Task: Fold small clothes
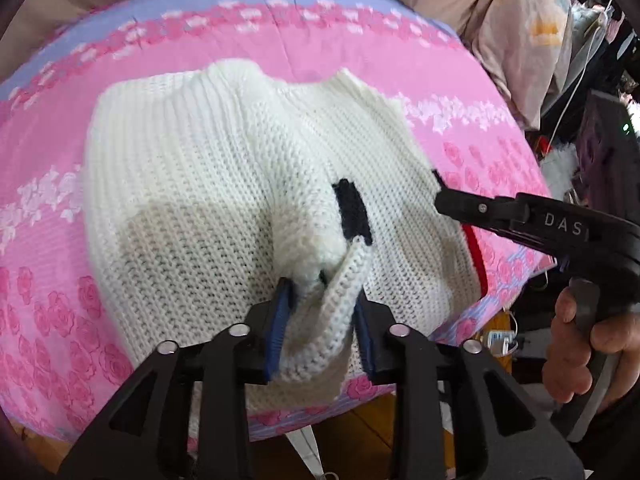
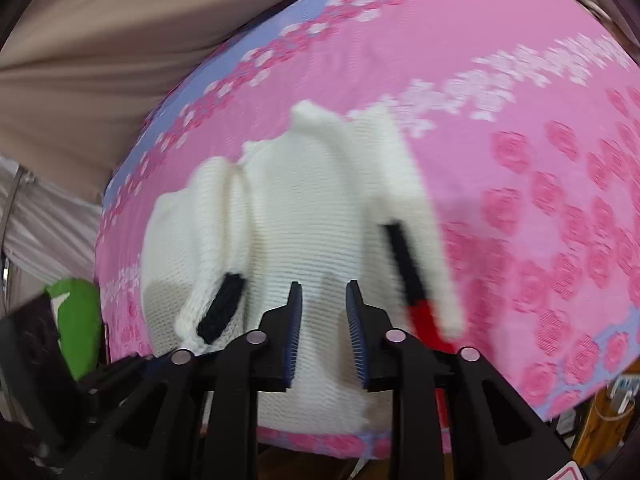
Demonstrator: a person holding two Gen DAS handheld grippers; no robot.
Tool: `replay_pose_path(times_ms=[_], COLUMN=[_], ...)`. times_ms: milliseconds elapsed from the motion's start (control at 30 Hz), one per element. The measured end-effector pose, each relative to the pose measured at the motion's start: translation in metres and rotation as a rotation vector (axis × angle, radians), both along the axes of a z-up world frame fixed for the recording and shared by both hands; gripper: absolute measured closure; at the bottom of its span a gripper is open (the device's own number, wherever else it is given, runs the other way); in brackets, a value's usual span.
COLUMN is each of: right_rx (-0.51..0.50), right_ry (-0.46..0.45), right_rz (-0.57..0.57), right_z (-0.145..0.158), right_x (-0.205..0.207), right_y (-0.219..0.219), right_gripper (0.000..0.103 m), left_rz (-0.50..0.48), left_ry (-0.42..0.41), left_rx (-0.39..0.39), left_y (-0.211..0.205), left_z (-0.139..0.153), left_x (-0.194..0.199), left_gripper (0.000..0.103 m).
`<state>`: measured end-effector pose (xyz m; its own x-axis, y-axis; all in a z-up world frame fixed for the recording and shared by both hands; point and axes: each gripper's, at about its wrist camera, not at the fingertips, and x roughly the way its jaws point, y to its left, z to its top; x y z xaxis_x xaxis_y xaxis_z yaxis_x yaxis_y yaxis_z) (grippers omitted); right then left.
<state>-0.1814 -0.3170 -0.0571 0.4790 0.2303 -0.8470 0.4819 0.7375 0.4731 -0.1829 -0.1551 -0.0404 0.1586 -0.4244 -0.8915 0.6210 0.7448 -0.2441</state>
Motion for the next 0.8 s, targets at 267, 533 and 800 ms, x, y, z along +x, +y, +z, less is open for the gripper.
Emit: replay_pose_path(times_ms=[267,533,800], right_rx=[0.069,0.089,0.18], right_ry=[-0.07,0.075,-0.079], right_rz=[0.111,0.228,0.234], right_z=[0.017,-0.022,0.026], right_x=[0.032,0.096,0.099], right_y=[0.025,0.071,0.072], right_gripper=[0.032,0.031,0.083], left_rz=[0.019,-0.021,0.107], left_ry=[-0.128,-0.088,0.026], left_rx=[0.09,0.239,0.143], left_y=[0.056,0.075,0.098], left_z=[0.013,-0.047,-0.044], left_x=[-0.013,-0.036,-0.017], left_gripper=[0.031,0.033,0.084])
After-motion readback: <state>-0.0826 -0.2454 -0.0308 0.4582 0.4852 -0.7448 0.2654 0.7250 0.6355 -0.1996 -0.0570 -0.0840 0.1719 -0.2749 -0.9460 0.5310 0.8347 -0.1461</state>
